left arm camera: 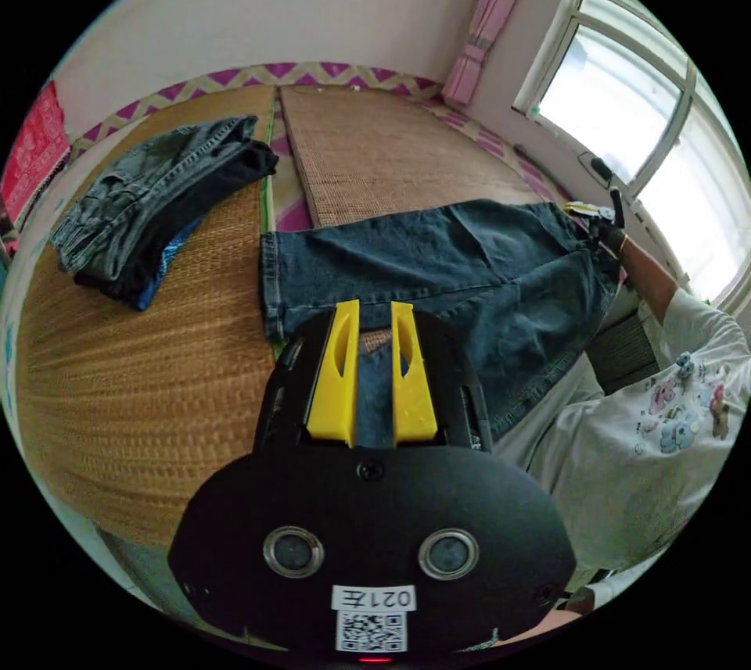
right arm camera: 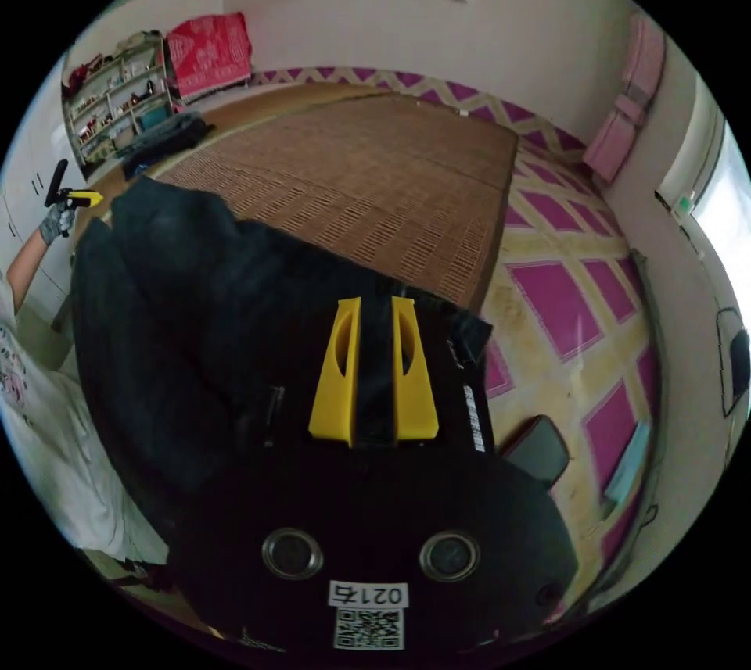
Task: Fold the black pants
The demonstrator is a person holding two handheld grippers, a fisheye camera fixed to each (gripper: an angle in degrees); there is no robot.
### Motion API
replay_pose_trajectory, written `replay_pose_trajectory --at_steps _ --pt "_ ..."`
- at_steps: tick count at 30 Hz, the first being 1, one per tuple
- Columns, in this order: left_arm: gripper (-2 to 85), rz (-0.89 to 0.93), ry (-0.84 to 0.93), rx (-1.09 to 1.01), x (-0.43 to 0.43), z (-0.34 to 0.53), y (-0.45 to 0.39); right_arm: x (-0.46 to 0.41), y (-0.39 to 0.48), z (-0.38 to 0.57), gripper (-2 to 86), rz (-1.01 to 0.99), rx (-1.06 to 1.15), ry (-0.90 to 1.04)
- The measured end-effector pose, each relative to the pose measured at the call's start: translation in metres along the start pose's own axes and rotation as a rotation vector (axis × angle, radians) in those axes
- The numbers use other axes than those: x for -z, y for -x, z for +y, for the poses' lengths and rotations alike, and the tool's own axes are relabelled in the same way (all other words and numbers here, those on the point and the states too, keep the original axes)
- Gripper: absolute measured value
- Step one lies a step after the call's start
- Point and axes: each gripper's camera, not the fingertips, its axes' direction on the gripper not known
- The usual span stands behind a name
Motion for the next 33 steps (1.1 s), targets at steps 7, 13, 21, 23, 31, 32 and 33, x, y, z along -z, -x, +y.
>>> replay_pose_trajectory --at_steps 7,13,21,23,31,32,33 --pt "5.9 -0.016 -0.014 0.029 -0.057 -0.037 0.009 -0.053 -0.027 -0.057 8.8 -0.048 0.135 0.238" --pt "6.2 0.006 -0.003 0.026 -0.077 -0.061 0.006 -0.059 -0.024 -0.080 0.8 -0.084 0.185 0.377" --pt "5.7 -0.073 0.066 0.026 -0.103 -0.069 -0.006 -0.057 -0.028 -0.059 -0.8 0.005 0.069 0.350" --pt "5.7 -0.076 0.081 0.045 -0.108 -0.067 -0.007 -0.055 -0.023 -0.054 -0.7 0.032 0.053 0.323" --pt "4.9 -0.106 -0.217 0.060 -0.021 -0.001 -0.049 0.038 0.024 0.003 4.2 0.126 -0.063 0.093" --pt "4.8 -0.115 -0.221 0.045 -0.015 0.006 -0.058 0.058 0.043 0.022 4.1 0.084 -0.049 0.049" --pt "4.5 -0.135 -0.233 0.025 -0.006 0.022 -0.076 0.079 0.064 0.042 3.8 0.053 -0.045 0.007"
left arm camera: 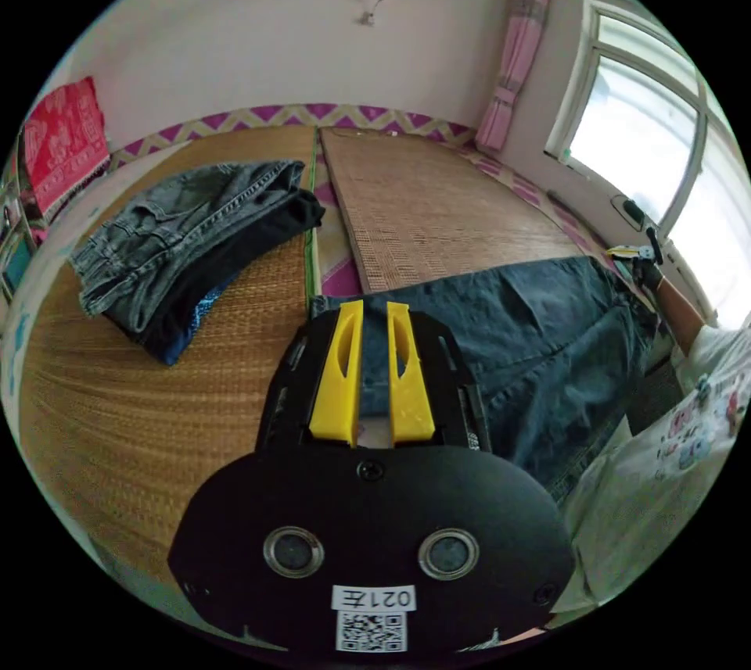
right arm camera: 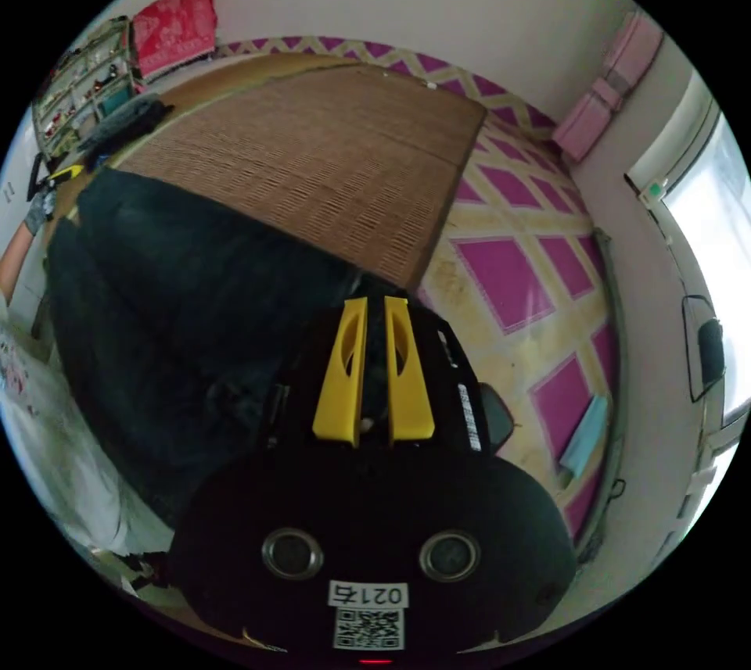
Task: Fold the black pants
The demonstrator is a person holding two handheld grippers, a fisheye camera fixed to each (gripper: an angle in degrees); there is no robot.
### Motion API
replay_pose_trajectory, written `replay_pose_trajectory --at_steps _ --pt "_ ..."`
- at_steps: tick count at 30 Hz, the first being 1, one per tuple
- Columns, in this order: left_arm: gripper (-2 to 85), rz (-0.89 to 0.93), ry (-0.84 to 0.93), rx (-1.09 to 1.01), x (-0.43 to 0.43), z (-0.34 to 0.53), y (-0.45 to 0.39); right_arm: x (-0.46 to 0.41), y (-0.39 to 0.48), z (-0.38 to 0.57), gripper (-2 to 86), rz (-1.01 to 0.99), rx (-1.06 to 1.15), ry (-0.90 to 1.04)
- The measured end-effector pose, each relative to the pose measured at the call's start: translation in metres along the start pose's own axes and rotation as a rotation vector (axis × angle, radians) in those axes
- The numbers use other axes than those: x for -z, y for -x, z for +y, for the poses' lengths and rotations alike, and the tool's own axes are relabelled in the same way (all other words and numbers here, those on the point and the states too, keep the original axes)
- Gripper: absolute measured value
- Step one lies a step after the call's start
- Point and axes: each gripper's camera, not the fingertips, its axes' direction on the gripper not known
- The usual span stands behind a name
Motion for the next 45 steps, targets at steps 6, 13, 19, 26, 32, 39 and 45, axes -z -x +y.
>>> replay_pose_trajectory --at_steps 6,13,19,26,32,39,45 --pt "-0.4 -0.034 -0.143 0.100 0.068 0.079 -0.062 0.095 0.088 0.117 2.7 -0.021 -0.027 -0.205" --pt "-0.9 -0.089 -0.216 0.154 0.121 0.137 -0.098 0.161 0.130 0.232 1.3 -0.101 -0.184 -0.509" --pt "-0.7 -0.067 -0.095 0.295 0.114 0.170 -0.093 0.151 0.132 0.278 1.8 -0.118 -0.275 -0.434" --pt "-0.7 -0.028 -0.062 0.348 0.114 0.199 -0.097 0.150 0.108 0.320 3.6 -0.215 -0.416 -0.465" --pt "-0.8 -0.001 -0.055 0.363 0.126 0.211 -0.088 0.143 0.085 0.351 1.6 -0.267 -0.488 -0.479" --pt "3.8 -0.013 -0.072 0.333 0.144 0.211 -0.088 0.138 0.066 0.368 3.4 -0.199 -0.531 -0.393" --pt "8.2 0.057 -0.092 0.286 0.166 0.208 -0.084 0.144 0.028 0.418 7.5 -0.229 -0.724 -0.432"
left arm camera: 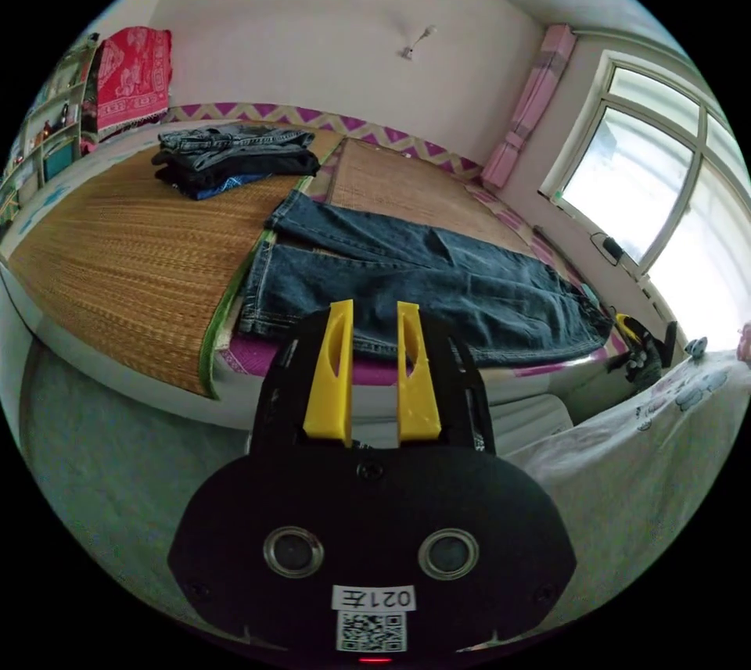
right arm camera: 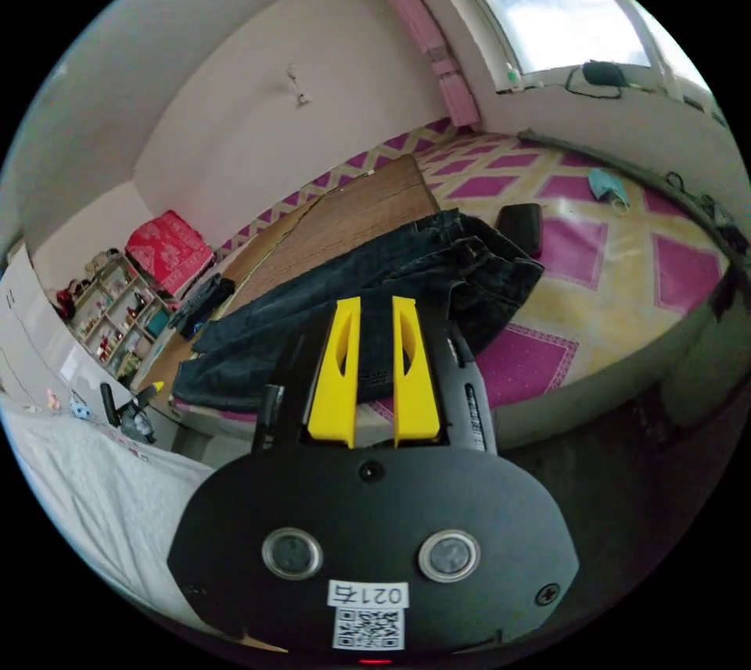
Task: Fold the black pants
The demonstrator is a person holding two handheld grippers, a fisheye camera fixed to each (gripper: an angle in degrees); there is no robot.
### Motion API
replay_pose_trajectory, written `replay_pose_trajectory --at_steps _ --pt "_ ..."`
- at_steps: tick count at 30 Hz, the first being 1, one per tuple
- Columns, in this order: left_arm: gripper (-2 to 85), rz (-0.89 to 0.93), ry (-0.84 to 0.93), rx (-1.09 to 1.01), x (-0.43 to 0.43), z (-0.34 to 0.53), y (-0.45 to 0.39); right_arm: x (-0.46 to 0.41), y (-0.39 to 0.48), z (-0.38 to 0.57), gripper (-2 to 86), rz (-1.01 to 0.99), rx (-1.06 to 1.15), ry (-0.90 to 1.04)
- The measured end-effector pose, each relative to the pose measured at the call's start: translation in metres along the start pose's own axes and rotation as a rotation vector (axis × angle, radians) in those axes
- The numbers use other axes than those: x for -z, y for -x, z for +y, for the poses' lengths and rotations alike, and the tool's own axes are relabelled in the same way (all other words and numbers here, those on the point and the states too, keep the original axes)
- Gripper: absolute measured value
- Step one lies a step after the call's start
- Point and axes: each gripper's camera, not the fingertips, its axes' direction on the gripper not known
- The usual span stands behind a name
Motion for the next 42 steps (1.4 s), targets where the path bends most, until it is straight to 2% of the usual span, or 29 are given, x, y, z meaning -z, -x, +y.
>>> replay_pose_trajectory --at_steps 9,16,21,32,37,42 --pt "8.2 0.127 0.022 0.293 0.007 0.027 0.067 0.031 -0.078 0.035 11.1 0.119 -0.269 -0.014" --pt "8.3 0.251 0.015 0.449 0.001 0.032 0.111 0.000 -0.130 0.026 12.7 -0.067 -0.374 -0.002" --pt "8.1 0.263 -0.001 0.519 0.002 0.025 0.142 -0.040 -0.187 0.012 12.0 -0.157 -0.564 0.035" --pt "7.6 0.252 -0.043 0.619 0.014 -0.001 0.193 -0.079 -0.210 0.001 10.0 -0.221 -0.592 0.055" --pt "5.4 0.296 -0.042 0.783 0.008 -0.011 0.222 -0.089 -0.218 -0.004 10.3 -0.237 -0.602 0.073" --pt "7.2 0.279 -0.008 0.773 0.002 -0.033 0.224 -0.103 -0.225 -0.009 9.9 -0.272 -0.618 0.090"
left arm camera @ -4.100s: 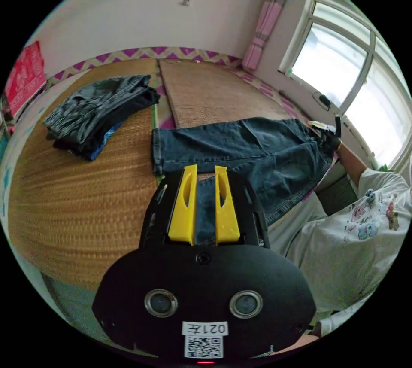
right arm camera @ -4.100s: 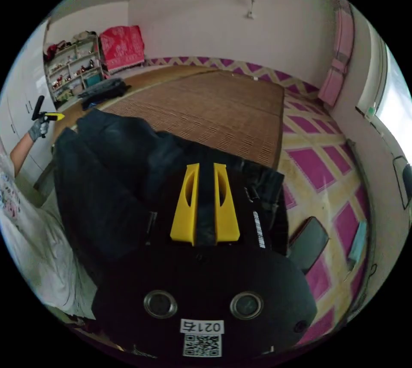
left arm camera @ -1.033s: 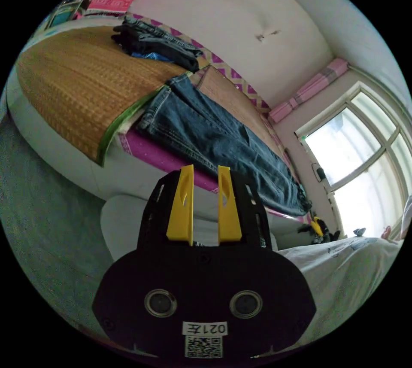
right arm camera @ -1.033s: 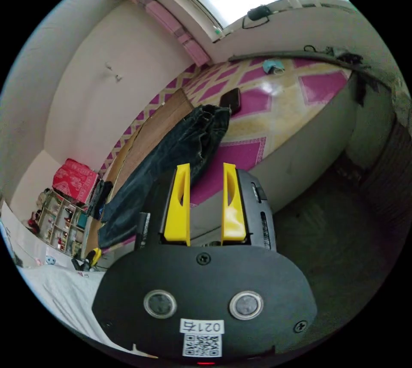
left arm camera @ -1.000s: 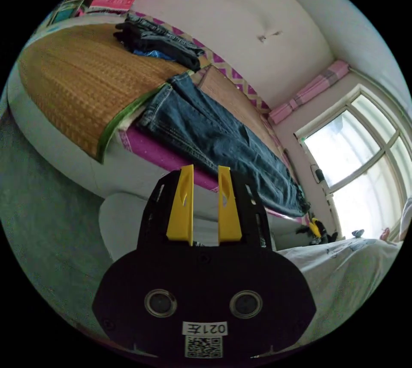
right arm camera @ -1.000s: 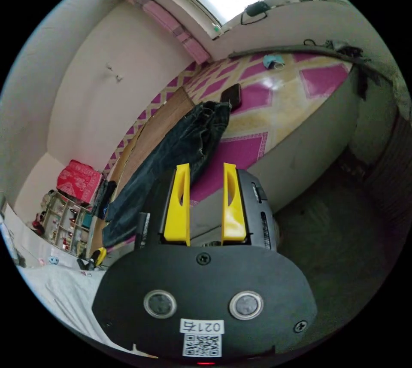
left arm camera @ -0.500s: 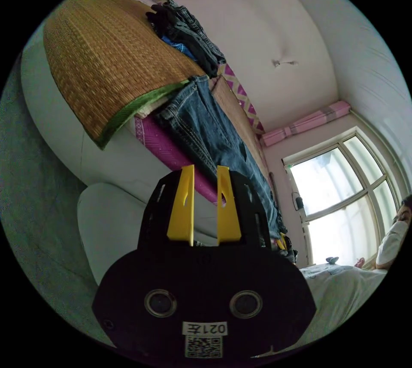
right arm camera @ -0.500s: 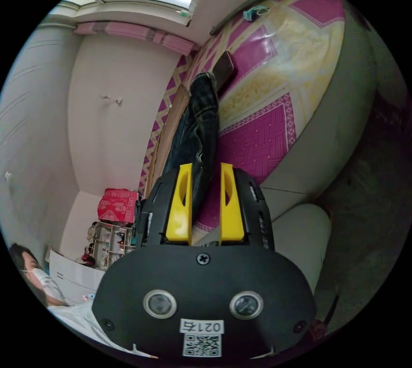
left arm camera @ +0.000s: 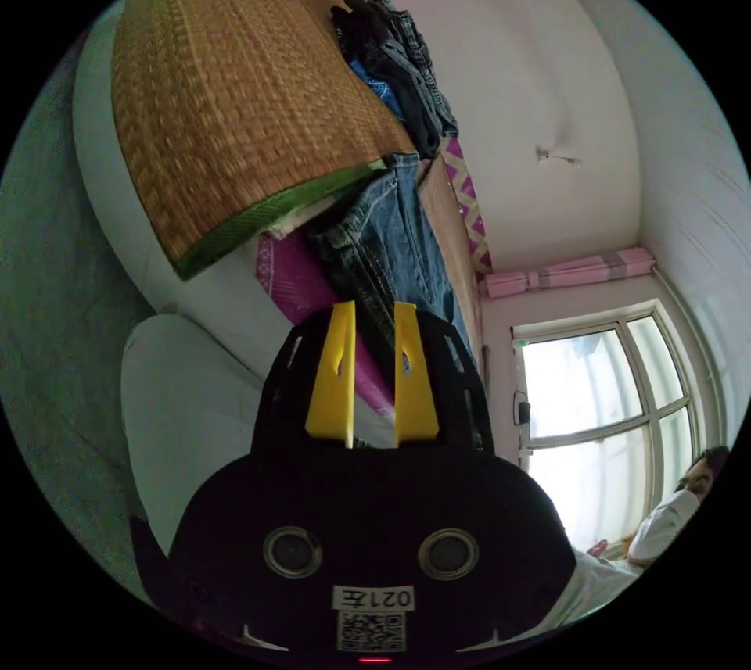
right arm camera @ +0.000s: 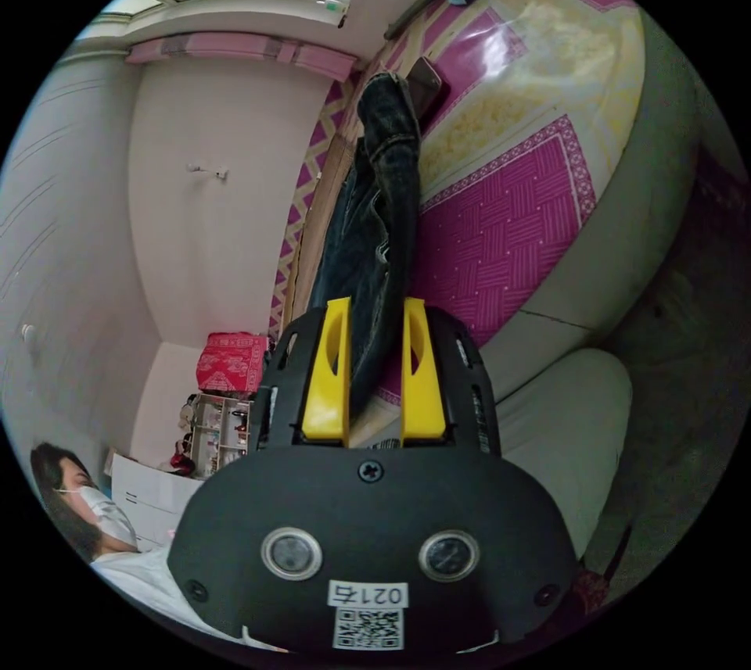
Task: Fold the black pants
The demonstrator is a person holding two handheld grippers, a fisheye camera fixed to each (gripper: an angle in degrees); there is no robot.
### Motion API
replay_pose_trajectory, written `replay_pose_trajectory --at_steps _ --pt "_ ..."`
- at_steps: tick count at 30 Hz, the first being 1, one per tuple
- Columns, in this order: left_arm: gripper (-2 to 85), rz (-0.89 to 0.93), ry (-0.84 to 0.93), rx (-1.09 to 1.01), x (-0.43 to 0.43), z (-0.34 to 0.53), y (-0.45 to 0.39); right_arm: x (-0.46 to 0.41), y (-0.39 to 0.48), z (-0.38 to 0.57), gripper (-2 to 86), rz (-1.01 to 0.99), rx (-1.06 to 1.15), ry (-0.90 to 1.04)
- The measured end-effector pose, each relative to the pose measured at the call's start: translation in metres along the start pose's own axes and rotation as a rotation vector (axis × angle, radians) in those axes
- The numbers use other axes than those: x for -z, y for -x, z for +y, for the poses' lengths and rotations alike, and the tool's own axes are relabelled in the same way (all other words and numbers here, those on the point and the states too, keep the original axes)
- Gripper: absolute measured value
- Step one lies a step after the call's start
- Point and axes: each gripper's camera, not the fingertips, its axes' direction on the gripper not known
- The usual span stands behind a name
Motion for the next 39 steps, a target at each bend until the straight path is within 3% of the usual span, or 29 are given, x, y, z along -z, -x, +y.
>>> replay_pose_trajectory --at_steps 9,17,23,28,34,39 --pt "2.4 0.052 0.001 0.017 0.003 -0.013 0.008 -0.009 -0.016 -0.014 7.6 -0.043 -0.053 0.008" --pt "7.3 0.107 0.073 0.083 -0.023 -0.007 0.007 -0.026 -0.016 -0.025 6.5 -0.049 -0.057 0.011" --pt "-0.5 0.094 0.048 0.066 -0.039 -0.003 0.004 -0.033 -0.015 -0.025 4.1 -0.053 -0.065 0.009" --pt "-0.9 0.041 0.075 -0.086 -0.056 -0.006 -0.030 -0.039 0.000 -0.031 0.9 -0.124 -0.047 0.033" --pt "-1.0 -0.092 0.147 -0.393 -0.091 -0.045 -0.126 -0.071 0.089 -0.090 0.0 -0.200 0.108 0.118" --pt "-0.9 -0.196 0.213 -0.564 -0.153 -0.101 -0.207 -0.156 0.166 -0.175 1.5 -0.170 0.167 0.208"
